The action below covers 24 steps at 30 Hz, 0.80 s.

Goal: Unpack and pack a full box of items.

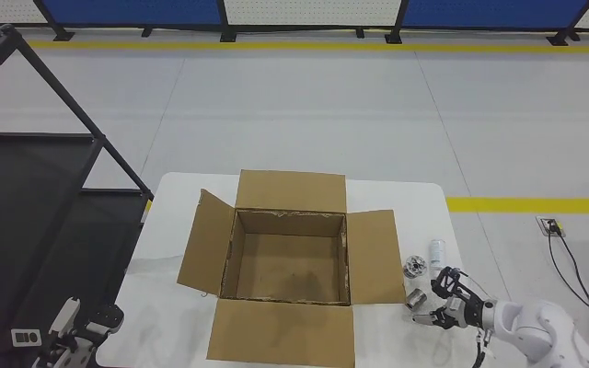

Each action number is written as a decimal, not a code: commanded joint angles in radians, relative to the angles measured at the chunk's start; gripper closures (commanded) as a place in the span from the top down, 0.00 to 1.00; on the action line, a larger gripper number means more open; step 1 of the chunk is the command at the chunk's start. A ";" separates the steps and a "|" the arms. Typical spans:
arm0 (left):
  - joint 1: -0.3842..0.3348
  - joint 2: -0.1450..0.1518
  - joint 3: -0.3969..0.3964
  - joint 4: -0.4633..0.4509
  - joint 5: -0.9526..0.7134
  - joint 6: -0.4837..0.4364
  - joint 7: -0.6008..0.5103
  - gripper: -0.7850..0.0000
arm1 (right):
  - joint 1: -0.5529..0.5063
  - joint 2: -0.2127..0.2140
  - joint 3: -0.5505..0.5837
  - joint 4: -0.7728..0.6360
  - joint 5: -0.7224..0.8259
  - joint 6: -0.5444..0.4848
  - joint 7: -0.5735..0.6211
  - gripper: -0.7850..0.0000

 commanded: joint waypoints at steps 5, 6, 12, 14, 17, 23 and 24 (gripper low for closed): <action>0.000 0.000 0.000 0.000 0.000 0.000 0.000 1.00 | -0.117 0.012 0.071 -0.147 0.029 0.065 -0.063 1.00; 0.000 0.000 0.000 0.000 0.000 0.000 0.000 1.00 | -0.140 0.013 0.088 -0.173 0.055 0.095 -0.075 1.00; 0.000 0.000 0.000 0.000 0.000 0.000 0.000 1.00 | -0.278 0.017 0.179 -0.345 0.257 0.188 -0.098 1.00; 0.000 0.000 0.000 0.000 0.000 0.000 0.000 1.00 | -0.317 0.017 0.201 -0.396 0.324 0.212 -0.102 1.00; 0.000 0.000 0.000 0.000 0.000 0.000 0.000 1.00 | -0.367 0.015 0.228 -0.449 0.464 0.266 -0.114 1.00; 0.000 0.000 0.000 0.000 0.000 0.000 0.000 1.00 | -0.416 0.013 0.244 -0.512 0.599 0.335 -0.113 1.00; 0.000 0.000 0.000 0.000 0.000 0.000 0.000 1.00 | -0.416 0.013 0.244 -0.512 0.599 0.335 -0.113 1.00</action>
